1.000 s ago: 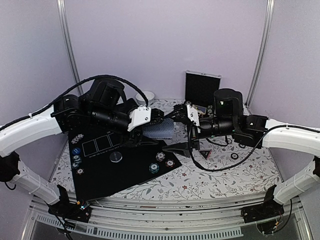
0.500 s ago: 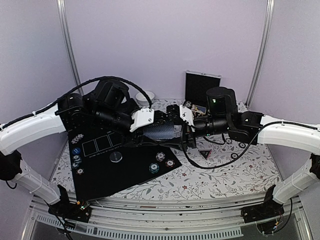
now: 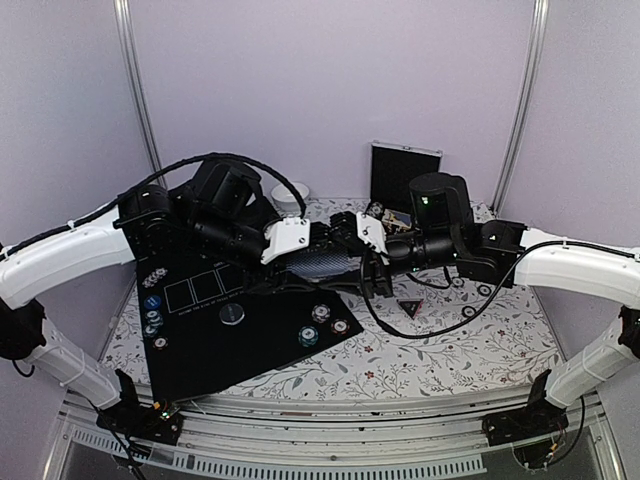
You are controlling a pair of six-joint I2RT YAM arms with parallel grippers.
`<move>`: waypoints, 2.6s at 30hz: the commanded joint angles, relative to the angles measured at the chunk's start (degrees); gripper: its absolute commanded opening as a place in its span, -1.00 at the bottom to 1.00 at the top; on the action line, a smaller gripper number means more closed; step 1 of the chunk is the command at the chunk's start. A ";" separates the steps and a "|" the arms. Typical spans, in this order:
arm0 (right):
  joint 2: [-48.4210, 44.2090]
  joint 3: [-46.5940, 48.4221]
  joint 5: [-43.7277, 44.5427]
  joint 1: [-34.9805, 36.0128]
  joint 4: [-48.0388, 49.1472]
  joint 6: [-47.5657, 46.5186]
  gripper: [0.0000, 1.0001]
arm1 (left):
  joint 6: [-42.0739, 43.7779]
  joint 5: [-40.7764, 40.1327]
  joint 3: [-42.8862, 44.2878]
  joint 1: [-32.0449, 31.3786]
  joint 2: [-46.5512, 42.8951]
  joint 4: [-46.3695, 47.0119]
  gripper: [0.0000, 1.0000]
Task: Distribute texas hold em gaming equipment
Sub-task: Pass from the left arm to the right
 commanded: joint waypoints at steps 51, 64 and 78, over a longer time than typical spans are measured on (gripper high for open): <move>-4.61 -4.98 -3.34 0.10 10.44 4.95 -0.30 | -0.52 -1.65 0.99 0.77 0.31 2.31 -0.15; -9.19 -7.90 1.58 -0.23 8.84 11.31 0.98 | -0.52 -2.91 0.21 1.19 -0.79 3.30 -0.16; -2.75 -2.11 3.07 -3.61 6.33 56.49 0.98 | -0.20 -3.65 0.03 1.25 -0.98 3.98 -0.17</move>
